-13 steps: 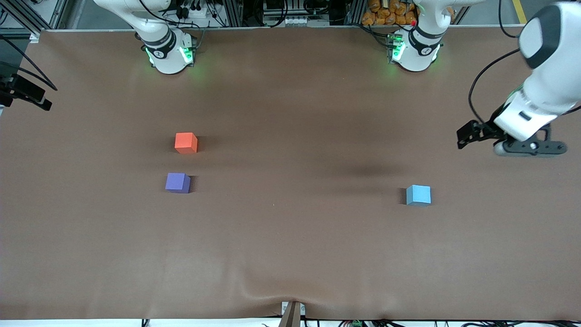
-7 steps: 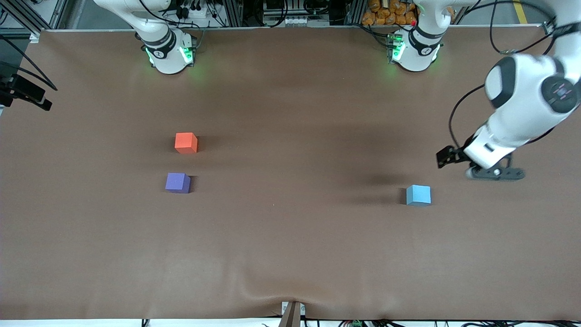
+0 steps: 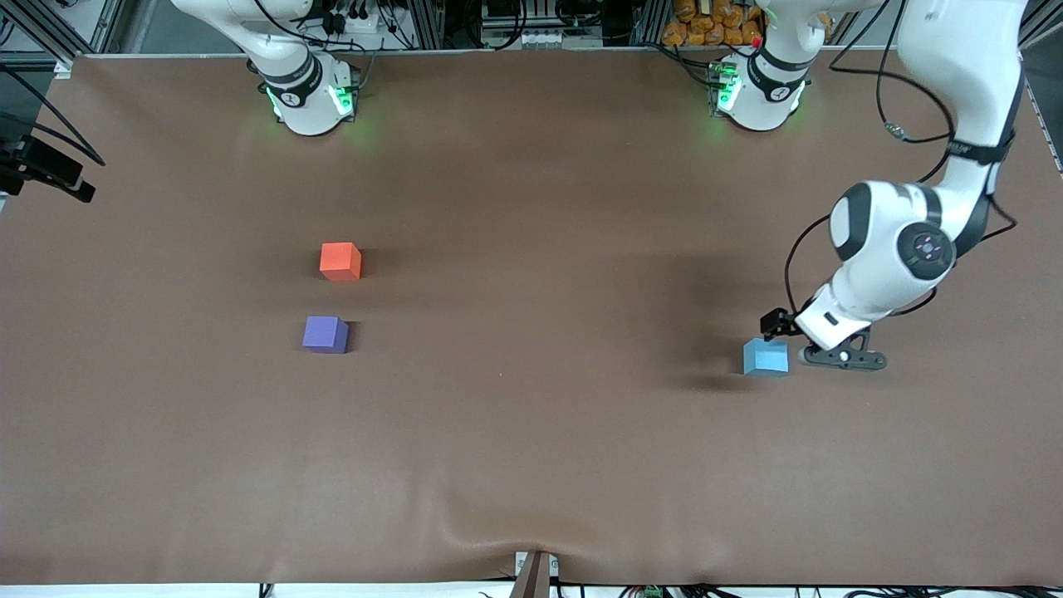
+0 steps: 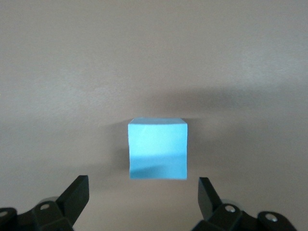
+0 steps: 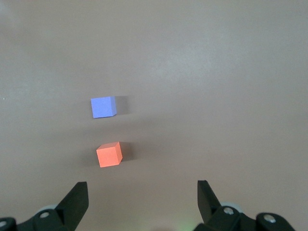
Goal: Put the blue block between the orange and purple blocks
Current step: 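Move the left gripper down over the light blue cube, then close the left gripper on the light blue cube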
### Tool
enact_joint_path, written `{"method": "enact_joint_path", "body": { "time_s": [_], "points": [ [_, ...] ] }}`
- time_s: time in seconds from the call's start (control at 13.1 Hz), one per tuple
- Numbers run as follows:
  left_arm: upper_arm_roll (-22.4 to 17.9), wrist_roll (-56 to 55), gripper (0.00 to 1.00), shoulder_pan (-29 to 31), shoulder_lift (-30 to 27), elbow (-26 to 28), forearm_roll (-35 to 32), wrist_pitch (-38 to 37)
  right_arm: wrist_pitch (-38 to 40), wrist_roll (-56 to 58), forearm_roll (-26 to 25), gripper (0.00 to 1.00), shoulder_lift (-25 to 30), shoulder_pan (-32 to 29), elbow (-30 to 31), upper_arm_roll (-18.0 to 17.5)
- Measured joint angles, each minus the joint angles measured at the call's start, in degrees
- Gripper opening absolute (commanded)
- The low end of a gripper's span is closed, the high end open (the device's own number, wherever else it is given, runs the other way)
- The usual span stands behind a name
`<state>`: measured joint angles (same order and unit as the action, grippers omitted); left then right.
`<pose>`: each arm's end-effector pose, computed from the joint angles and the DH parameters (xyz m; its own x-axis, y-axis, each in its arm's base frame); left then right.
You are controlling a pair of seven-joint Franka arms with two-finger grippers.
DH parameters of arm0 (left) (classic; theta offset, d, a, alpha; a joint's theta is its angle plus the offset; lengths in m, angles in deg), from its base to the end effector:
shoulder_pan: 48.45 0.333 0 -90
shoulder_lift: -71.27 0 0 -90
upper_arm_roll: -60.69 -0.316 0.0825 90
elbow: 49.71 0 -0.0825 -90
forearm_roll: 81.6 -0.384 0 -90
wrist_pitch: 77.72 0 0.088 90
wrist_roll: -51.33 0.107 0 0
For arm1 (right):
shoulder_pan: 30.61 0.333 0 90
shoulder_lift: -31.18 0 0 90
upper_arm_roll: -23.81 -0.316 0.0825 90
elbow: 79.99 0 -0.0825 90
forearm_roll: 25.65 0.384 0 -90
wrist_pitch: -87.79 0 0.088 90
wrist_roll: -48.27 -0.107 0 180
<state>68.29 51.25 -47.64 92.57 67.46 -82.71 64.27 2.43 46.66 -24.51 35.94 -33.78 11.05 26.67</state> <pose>0.5986 -0.0692 0.2652 0.9907 -0.1198 0.0649 -0.1222 -0.9919 0.0353 0.5174 -0.0536 0.6536 0.9912 -0.1311 -0.0168 -0.1315 -0.9910 -0.0235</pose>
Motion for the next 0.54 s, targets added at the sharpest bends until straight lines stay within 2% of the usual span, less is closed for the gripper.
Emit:
{"method": "enact_joint_path", "body": {
  "time_s": [0.54],
  "points": [
    [0.48, 0.1, 1.0, -0.08, 4.39, -0.15, -0.05, 4.42, 0.0, 0.0, 0.0, 1.0, 0.0, 0.0, 0.0, 0.0]
  ]
}}
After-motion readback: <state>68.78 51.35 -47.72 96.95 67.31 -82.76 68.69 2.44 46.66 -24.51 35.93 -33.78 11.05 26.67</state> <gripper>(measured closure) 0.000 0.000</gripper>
